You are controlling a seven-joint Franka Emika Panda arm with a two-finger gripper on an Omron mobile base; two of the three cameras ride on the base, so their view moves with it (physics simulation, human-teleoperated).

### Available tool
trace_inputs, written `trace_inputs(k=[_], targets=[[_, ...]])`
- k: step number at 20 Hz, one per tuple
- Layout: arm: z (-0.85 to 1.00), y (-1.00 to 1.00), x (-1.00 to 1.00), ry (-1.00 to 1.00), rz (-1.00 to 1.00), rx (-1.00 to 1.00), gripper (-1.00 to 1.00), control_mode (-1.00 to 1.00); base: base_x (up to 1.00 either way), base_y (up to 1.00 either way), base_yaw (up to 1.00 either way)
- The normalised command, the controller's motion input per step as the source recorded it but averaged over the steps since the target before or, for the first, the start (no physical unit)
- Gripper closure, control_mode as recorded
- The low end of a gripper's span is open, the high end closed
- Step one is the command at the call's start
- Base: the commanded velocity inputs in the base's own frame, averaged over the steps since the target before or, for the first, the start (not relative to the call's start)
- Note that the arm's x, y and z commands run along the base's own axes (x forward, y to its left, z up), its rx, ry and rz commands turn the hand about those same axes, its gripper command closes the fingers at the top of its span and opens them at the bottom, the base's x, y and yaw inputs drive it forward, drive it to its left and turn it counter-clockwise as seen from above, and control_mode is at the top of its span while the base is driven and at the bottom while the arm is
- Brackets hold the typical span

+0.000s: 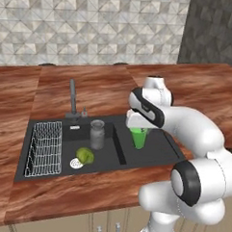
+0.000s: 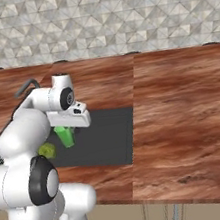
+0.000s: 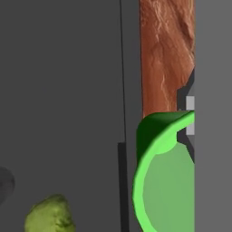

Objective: Pick the jug and cup and place them in the sink. Then turn on the water.

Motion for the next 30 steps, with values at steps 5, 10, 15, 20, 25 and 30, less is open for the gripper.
trace_inputs(k=[5, 10, 15, 20, 25, 30], targets=[[-0.01, 0.19, 0.14, 0.0, 0.0, 0.0, 1.0, -1.0, 0.0, 0.0, 0.0], [0.0, 0.05, 0.32, 0.0, 0.0, 0.0, 1.0, -1.0, 0.0, 0.0, 0.0], [0.0, 0.0, 0.39, 0.0, 0.0, 0.0, 1.0, -1.0, 0.0, 0.0, 0.0], [0.0, -0.03, 0.43, 0.0, 0.0, 0.0, 1.0, -1.0, 0.0, 0.0, 0.0], [0.0, -0.11, 0.32, 0.0, 0.0, 0.0, 1.0, -1.0, 0.0, 0.0, 0.0], [-0.07, 0.0, 0.25, 0.0, 0.0, 0.0, 1.0, -1.0, 0.0, 0.0, 0.0]])
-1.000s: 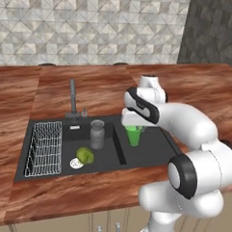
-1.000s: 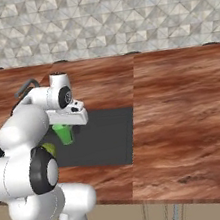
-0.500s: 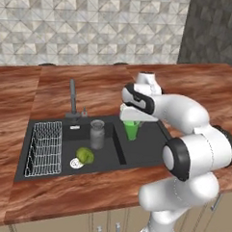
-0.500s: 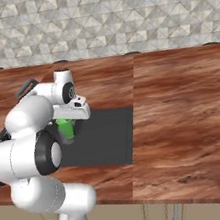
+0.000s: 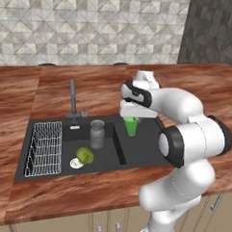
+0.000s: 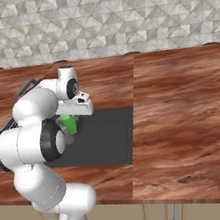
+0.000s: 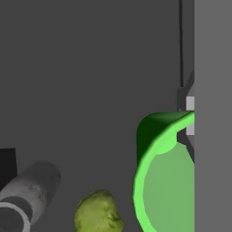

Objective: Pick the jug and cup and place them in the sink. Then turn on the water.

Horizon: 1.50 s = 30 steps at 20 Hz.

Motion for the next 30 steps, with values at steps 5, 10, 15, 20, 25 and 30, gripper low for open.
trace_inputs(k=[5, 10, 15, 20, 25, 30], targets=[[0.0, 0.01, 0.12, 0.0, 0.0, 0.0, 1.0, -1.0, 0.0, 0.0, 0.0], [-0.07, 0.38, 0.06, 0.0, -0.02, -0.06, 1.0, -1.0, 0.0, 0.0, 0.0], [-0.04, 0.5, 0.05, 0.0, -0.04, -0.04, 1.0, -1.0, 0.0, 0.0, 0.0], [-0.05, 0.36, 0.03, 0.0, -0.02, 0.0, 1.0, -1.0, 0.0, 0.0, 0.0], [-0.04, 0.27, 0.03, 0.0, -0.01, 0.0, 1.0, -1.0, 0.0, 0.0, 0.0], [-0.07, 0.12, 0.15, 0.0, 0.0, 0.0, 1.0, -1.0, 0.0, 0.0, 0.0]])
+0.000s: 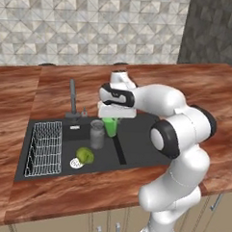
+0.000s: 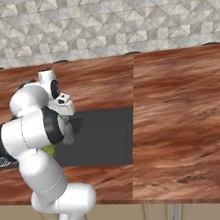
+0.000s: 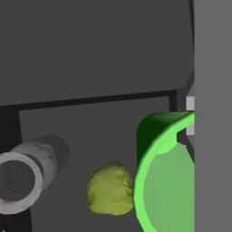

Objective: Pick the jug and cup and place them in the sink. Then turn on the water.

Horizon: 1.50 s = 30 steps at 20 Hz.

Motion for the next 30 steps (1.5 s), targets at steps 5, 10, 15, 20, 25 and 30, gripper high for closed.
trace_inputs(k=[5, 10, 15, 20, 25, 30], targets=[[-0.23, 0.07, 0.13, 0.0, 0.0, 0.0, 1.0, -1.0, 0.0, 0.0, 0.0], [-0.33, 0.01, 0.04, 0.0, 0.0, 0.0, 1.0, -1.0, 0.0, 0.0, 0.0], [-0.36, 0.14, 0.01, 0.0, 0.0, 0.0, 1.0, -1.0, 0.0, 0.0, 0.0], [-0.45, 0.18, 0.02, 0.0, 0.0, 0.0, 1.0, -1.0, 0.0, 0.0, 0.0], [-0.31, 0.01, 0.0, 0.0, 0.0, 0.0, 1.0, -1.0, 0.0, 0.0, 0.0], [-0.16, 0.0, 0.0, 0.04, 0.0, 0.0, 1.0, -1.0, 0.0, 0.0, 0.0]])
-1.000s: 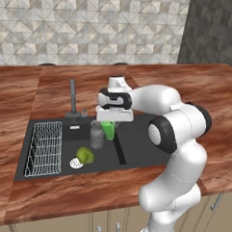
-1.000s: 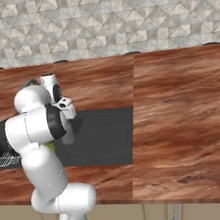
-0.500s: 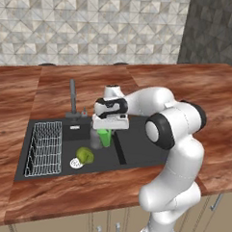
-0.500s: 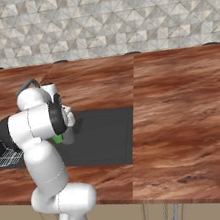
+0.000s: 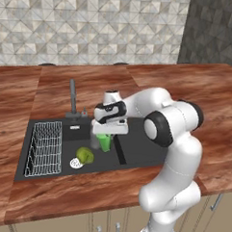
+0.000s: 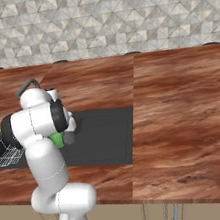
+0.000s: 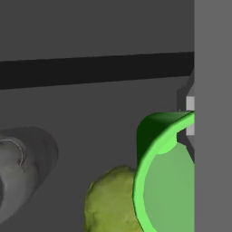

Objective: Pick the jug and cup and place them in the sink. Then turn on the water.

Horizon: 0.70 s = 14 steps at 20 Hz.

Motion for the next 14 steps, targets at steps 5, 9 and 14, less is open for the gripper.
trace_inputs(k=[5, 9, 14], targets=[[-0.23, 0.04, 0.0, 0.06, 0.0, 0.0, 1.0, -1.0, 0.0, 0.0, 0.0], [-0.23, 0.05, 0.0, 0.06, 0.0, 0.0, 1.0, -1.0, 0.0, 0.0, 0.0], [-0.16, 0.15, 0.0, 0.06, 0.0, 0.0, 1.0, -1.0, 0.0, 0.0, 0.0]])
